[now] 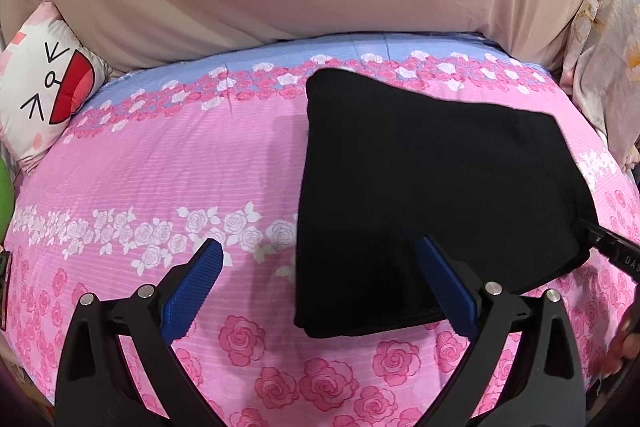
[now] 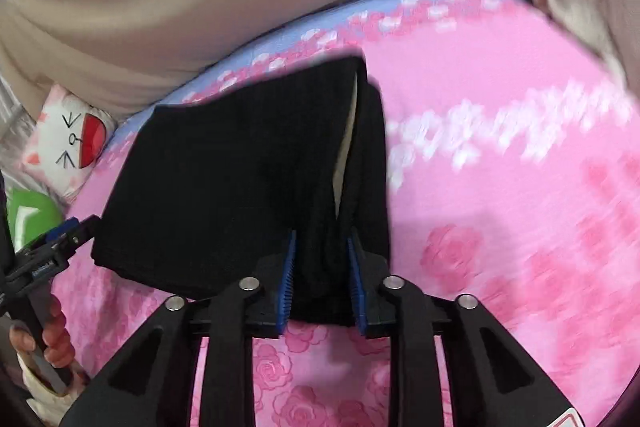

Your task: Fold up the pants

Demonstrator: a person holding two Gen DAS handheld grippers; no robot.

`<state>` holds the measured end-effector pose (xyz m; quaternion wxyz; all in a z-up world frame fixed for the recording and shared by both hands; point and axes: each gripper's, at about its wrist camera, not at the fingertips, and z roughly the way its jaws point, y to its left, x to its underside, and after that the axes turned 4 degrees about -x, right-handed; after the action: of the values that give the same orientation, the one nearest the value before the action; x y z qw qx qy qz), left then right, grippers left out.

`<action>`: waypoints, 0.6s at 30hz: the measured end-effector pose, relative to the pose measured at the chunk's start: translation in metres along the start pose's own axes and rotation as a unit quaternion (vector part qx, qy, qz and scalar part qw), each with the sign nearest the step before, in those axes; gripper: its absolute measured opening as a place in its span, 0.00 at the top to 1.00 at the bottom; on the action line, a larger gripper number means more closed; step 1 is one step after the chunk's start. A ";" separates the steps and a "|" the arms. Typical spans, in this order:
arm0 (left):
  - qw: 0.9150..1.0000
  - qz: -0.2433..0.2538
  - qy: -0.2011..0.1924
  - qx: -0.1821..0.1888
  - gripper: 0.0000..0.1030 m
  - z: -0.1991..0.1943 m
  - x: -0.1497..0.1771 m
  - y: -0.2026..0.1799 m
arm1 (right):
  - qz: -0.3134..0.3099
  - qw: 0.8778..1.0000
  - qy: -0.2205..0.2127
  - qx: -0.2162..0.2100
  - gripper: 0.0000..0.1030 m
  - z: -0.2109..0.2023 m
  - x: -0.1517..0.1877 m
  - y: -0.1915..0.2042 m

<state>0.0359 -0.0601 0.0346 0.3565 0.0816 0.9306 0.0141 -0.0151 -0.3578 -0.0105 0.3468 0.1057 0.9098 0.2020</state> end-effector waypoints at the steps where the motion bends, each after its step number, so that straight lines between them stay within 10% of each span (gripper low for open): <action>1: 1.000 0.001 0.003 -0.001 0.07 0.002 0.000 -0.001 | 0.005 1.000 -0.003 -0.004 0.72 -0.003 0.000 0.000; 6: 1.000 0.004 0.007 0.008 0.07 0.002 0.002 -0.003 | -0.002 1.000 -0.024 0.012 0.57 -0.023 -0.007 0.013; 11: 0.992 -0.008 0.034 0.118 0.05 0.013 -0.004 0.002 | 0.010 0.999 -0.032 0.006 0.34 -0.035 -0.003 0.005; 15: 0.986 -0.042 0.087 0.134 0.05 0.050 -0.011 0.016 | 0.033 0.999 -0.009 -0.010 0.31 -0.026 -0.003 -0.009; 18: 0.965 -0.089 0.135 0.209 0.05 0.078 -0.010 0.027 | 0.053 0.998 0.015 -0.041 0.24 -0.013 -0.007 -0.015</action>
<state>0.0987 -0.0378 -0.0147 0.2028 0.0683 0.9559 -0.2014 -0.0192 -0.3771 -0.0040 0.3263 0.1363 0.8990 0.2583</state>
